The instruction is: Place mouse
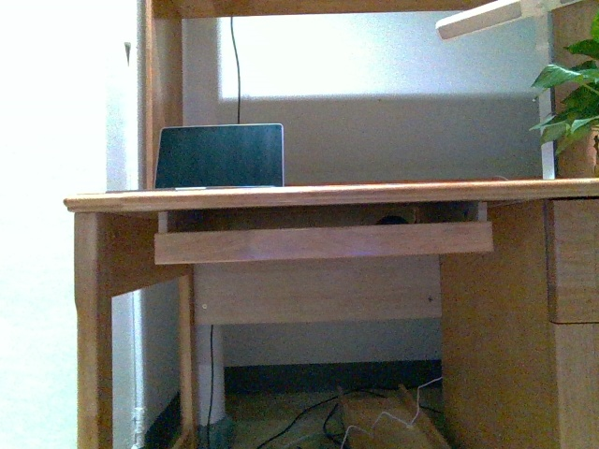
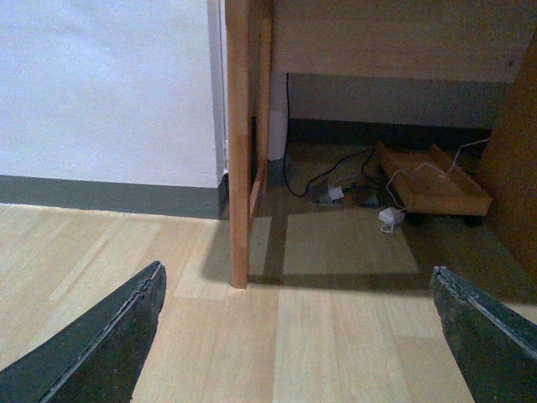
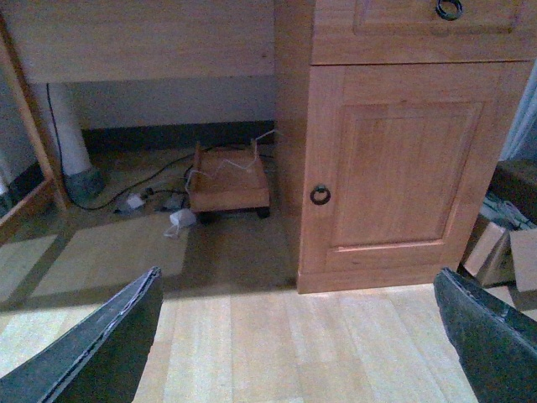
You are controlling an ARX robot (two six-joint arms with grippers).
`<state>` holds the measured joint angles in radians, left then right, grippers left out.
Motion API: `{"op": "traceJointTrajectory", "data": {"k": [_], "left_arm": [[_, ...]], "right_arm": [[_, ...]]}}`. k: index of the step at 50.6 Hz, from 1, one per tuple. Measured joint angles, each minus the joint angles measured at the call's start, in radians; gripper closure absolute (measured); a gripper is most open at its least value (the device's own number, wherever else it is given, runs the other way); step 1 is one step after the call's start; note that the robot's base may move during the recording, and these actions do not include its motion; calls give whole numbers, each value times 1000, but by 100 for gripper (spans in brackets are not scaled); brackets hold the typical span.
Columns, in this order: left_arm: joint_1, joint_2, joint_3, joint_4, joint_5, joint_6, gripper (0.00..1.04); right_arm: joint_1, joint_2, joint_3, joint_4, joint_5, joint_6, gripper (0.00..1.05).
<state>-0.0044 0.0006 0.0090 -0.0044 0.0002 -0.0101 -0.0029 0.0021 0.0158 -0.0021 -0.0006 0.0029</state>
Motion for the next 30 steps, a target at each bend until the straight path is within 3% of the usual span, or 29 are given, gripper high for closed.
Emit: {"op": "traceJointTrajectory", "data": {"k": [30], "left_arm": [[0,0,0,0,0,0,8]], "right_arm": [[0,0,0,0,0,0,7]]}}
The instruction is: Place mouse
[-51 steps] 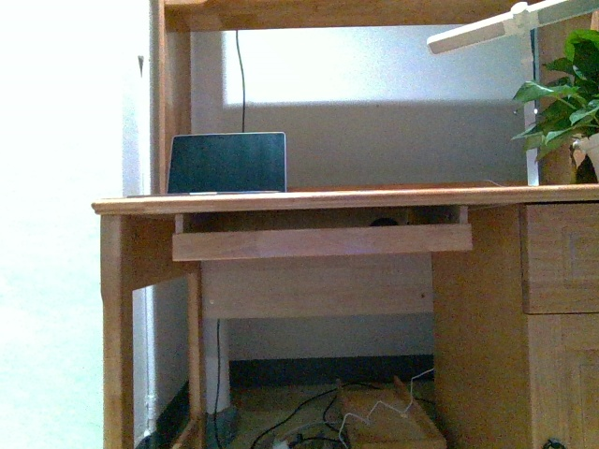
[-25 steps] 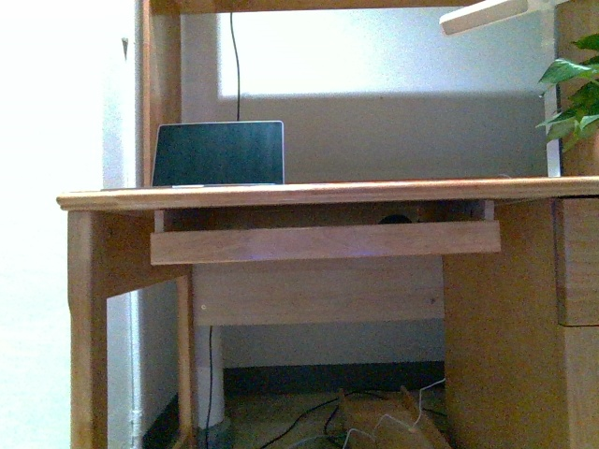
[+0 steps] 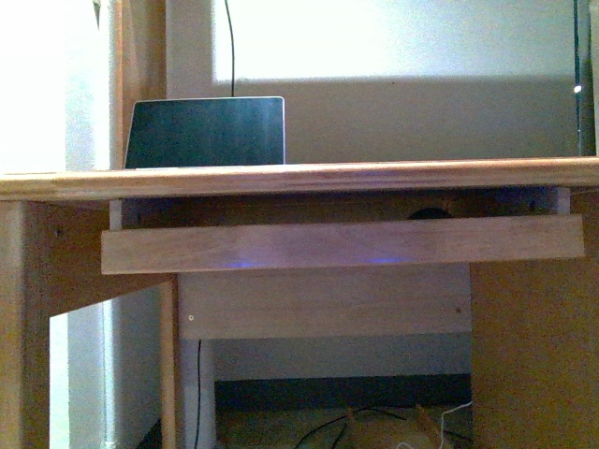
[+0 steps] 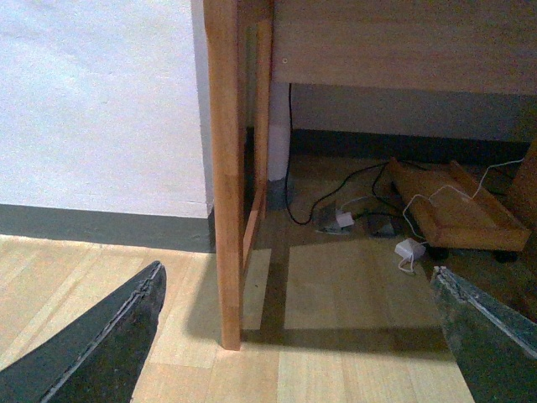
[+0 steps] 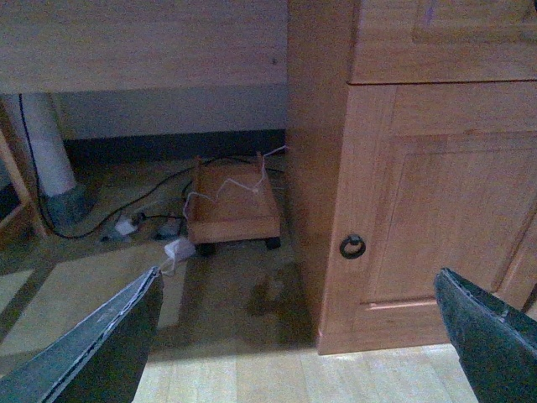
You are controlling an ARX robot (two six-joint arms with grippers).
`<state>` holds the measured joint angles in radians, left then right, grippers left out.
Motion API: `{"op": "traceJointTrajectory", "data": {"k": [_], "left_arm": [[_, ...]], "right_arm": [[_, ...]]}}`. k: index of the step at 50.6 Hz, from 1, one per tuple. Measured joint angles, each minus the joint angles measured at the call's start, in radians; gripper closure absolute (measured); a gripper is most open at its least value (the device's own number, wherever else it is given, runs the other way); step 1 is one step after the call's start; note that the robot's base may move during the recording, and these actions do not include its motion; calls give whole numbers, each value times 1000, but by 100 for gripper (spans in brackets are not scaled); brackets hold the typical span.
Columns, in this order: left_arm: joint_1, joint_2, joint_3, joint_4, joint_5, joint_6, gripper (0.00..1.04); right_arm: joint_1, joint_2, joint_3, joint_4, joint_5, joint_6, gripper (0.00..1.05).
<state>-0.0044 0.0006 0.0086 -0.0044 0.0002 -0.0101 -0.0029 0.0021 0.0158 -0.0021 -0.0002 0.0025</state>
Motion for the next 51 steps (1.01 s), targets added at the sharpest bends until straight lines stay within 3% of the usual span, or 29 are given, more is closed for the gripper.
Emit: {"op": "traceJointTrajectory", "data": {"k": [42,47,51], "left_arm": [[0,0,0,0,0,0,8],[13,75,49,-116,58,-79,8],[42,214,72,-102,111,-111,8]], "right_arm": [[0,0,0,0,-3,0,7],[0,0,0,0,-3,0,7],[0,0,0,0,-3,0,7]]}}
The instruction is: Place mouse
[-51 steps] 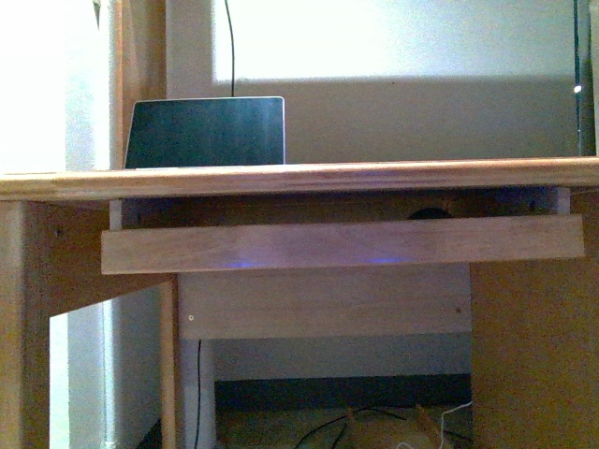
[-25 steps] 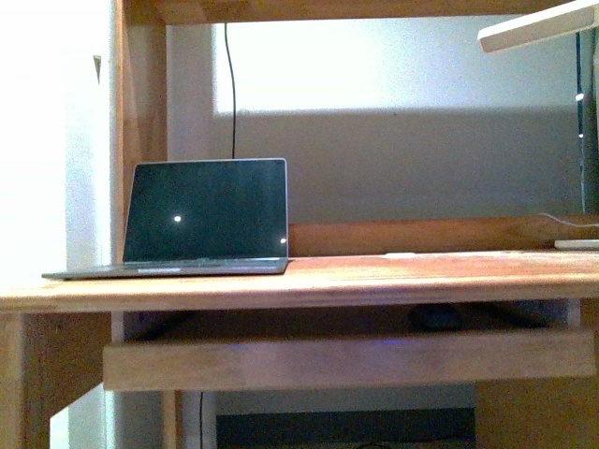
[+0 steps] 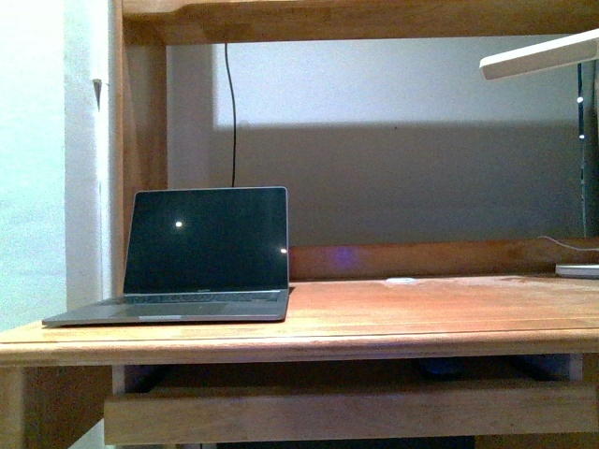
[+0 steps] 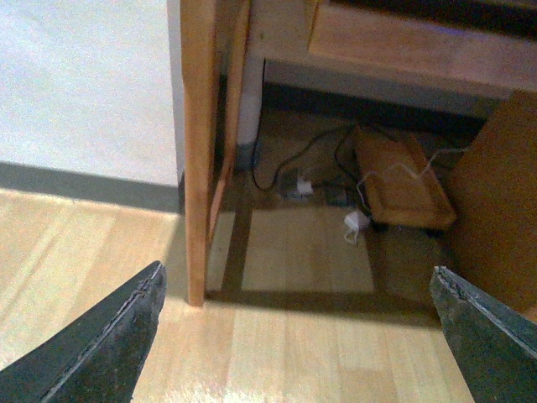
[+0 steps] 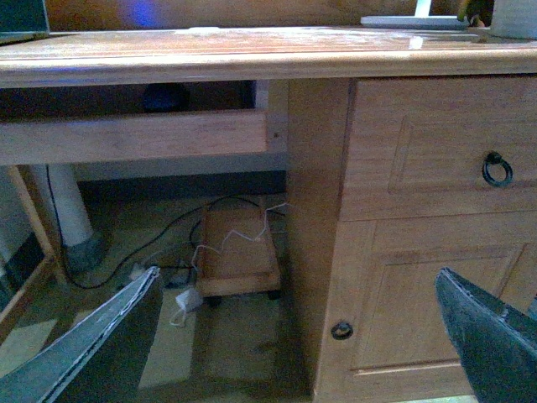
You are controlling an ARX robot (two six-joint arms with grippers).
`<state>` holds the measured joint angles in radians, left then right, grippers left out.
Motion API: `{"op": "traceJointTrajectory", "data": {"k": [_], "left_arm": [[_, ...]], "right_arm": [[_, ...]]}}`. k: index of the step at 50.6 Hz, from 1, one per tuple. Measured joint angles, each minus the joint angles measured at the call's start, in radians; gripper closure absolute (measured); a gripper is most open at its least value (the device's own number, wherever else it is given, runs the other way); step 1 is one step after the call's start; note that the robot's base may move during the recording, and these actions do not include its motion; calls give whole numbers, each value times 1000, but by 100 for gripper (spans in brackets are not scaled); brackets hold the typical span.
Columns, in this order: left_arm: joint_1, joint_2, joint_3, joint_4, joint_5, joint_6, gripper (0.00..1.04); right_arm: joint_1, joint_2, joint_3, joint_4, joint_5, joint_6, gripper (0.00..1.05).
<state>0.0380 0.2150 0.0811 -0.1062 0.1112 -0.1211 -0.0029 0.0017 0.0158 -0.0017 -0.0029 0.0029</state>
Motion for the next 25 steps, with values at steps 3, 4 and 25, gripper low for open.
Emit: {"op": "traceJointTrajectory", "data": {"k": [3,4,25], "left_arm": [[39,116,16,71,56,3,8],[56,167,25,108,79,11,8],[131,1277,436,1057,155,824,8]], "right_arm": [[0,0,0,0,0,0,7],[0,0,0,0,0,0,7],[0,0,0,0,0,0,7]]}}
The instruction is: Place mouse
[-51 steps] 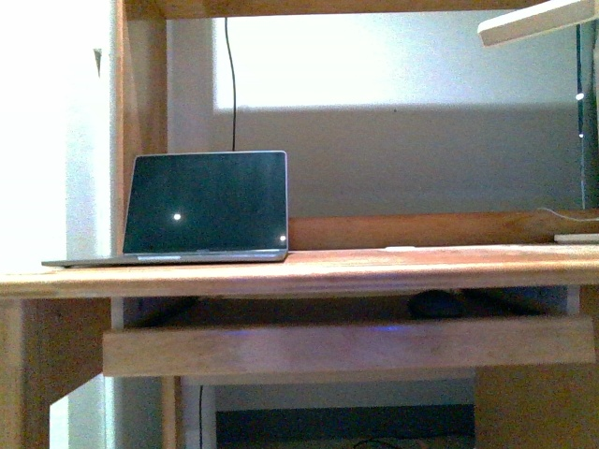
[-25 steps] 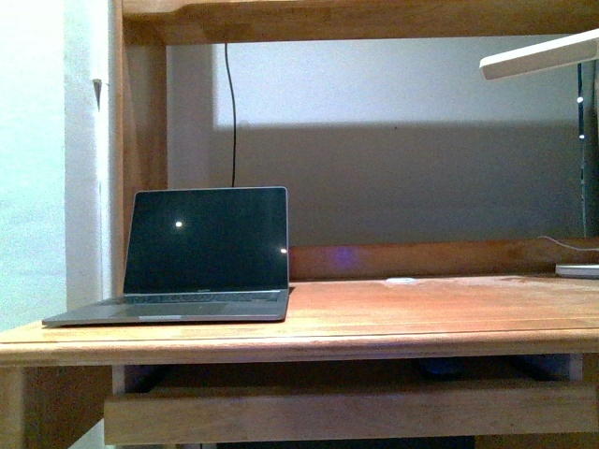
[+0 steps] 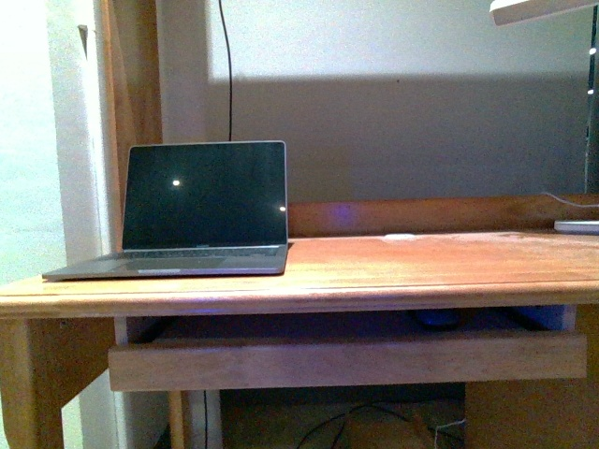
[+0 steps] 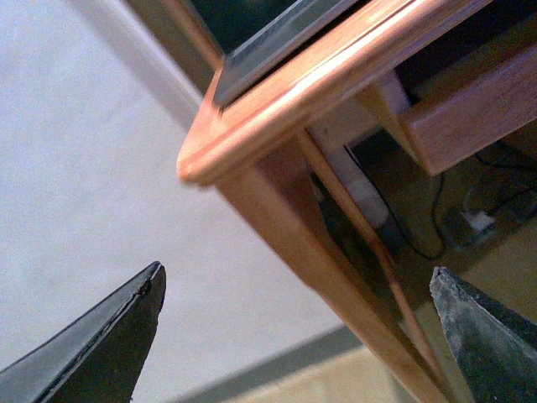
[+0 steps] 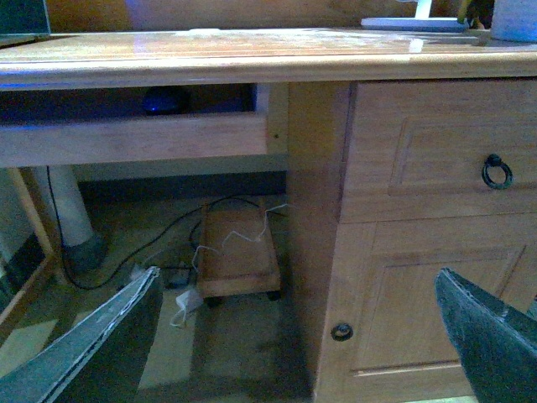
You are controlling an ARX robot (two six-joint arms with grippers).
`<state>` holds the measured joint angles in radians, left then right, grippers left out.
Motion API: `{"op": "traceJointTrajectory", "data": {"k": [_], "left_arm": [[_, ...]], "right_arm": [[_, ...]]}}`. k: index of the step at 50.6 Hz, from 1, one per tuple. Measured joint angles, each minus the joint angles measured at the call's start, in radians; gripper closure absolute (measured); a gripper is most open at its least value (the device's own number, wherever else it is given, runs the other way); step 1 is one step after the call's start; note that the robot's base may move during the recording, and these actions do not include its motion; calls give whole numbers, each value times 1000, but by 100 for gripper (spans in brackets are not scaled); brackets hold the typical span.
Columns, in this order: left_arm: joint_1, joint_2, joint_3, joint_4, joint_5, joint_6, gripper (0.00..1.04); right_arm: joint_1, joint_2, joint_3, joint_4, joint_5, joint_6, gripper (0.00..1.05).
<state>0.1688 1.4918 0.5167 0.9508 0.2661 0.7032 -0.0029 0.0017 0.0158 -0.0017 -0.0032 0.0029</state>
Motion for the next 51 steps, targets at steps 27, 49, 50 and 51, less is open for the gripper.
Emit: {"op": "traceJointTrajectory", "data": {"k": [27,49,50,51], "left_arm": [[-85,494,371,102,180,475,8],[-123,637,569,7,243,496,8],[-123,639,572,6,248,496,8],[-123,642,577,3,254,496,8]], "right_arm": [[0,0,0,0,0,0,7],[0,0,0,0,0,0,7],[0,0,0,0,0,0,7],[0,0,0,0,1,0,7]]}}
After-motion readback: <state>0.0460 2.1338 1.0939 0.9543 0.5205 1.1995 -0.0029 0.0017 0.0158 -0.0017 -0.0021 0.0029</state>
